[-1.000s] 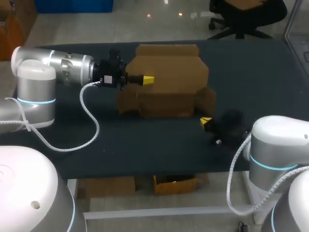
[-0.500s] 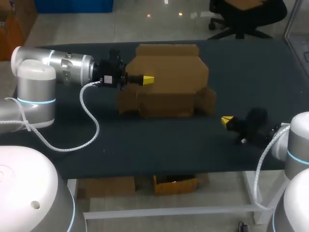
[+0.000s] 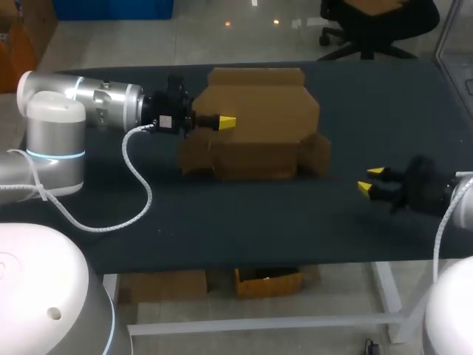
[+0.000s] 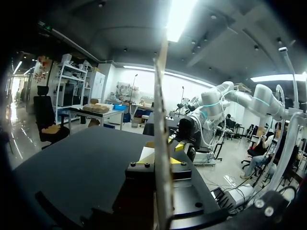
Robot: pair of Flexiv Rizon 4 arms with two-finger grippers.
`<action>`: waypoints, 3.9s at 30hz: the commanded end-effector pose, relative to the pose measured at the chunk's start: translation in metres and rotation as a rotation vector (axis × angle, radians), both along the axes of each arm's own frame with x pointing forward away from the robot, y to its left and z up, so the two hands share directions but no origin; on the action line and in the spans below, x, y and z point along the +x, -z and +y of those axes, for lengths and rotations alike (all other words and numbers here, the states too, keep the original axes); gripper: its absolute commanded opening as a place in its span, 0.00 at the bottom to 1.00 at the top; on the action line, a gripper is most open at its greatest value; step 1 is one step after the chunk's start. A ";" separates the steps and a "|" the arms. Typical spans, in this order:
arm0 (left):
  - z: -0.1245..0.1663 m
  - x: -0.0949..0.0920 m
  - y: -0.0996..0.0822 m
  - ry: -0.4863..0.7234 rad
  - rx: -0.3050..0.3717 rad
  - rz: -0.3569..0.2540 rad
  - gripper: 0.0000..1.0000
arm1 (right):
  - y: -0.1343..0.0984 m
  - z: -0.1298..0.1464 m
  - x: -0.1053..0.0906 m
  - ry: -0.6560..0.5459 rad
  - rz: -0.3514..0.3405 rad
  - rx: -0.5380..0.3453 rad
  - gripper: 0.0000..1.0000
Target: Assemble the packaging by folding the flat box into shape, placing the metal phone stand inside, and closing the box properly
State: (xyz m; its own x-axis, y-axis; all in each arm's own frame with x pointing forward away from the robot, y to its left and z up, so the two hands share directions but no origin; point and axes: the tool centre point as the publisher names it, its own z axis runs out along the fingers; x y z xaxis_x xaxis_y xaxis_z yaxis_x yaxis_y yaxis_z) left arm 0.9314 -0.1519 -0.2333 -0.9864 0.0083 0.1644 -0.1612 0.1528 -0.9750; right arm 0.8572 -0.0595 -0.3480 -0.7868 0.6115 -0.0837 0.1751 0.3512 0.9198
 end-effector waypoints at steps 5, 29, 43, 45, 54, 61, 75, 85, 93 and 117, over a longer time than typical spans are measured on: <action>0.001 0.001 0.004 0.004 0.000 0.001 0.00 | 0.008 0.007 0.007 -0.149 0.033 -0.033 0.46; 0.001 0.001 0.004 0.004 0.000 0.001 0.00 | 0.019 0.042 0.050 -0.123 -0.032 -0.033 0.65; 0.001 0.001 0.004 0.004 0.000 0.001 0.00 | 0.025 0.062 0.075 -0.052 -0.040 0.001 0.64; 0.001 0.001 0.004 0.004 0.000 0.001 0.00 | 0.026 0.065 0.079 -0.036 -0.043 -0.002 0.63; 0.001 0.001 0.004 0.004 0.000 0.001 0.00 | 0.030 0.073 0.088 0.009 -0.042 0.000 0.49; 0.001 0.001 0.004 0.004 0.000 0.001 0.00 | 0.030 0.077 0.091 0.030 -0.041 -0.003 0.47; 0.001 0.001 0.004 0.004 0.000 0.001 0.00 | 0.032 0.081 0.092 0.091 -0.044 0.006 0.37; 0.001 0.001 0.004 0.004 0.000 0.001 0.00 | 0.032 0.083 0.093 0.127 -0.053 0.013 0.25; 0.001 0.001 0.004 0.004 0.000 0.001 0.00 | 0.032 0.085 0.093 0.140 -0.054 0.013 0.00; 0.001 0.001 0.004 0.004 0.000 0.001 0.00 | 0.031 0.086 0.092 0.170 -0.056 0.013 0.00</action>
State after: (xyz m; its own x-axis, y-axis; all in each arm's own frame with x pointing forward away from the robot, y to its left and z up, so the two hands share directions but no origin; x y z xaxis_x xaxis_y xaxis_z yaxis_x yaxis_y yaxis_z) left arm 0.9315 -0.1516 -0.2334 -0.9863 0.0083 0.1645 -0.1613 0.1528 -0.9750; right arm 0.9501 0.0227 -0.3781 -0.6760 0.7288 -0.1091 0.1834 0.3098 0.9329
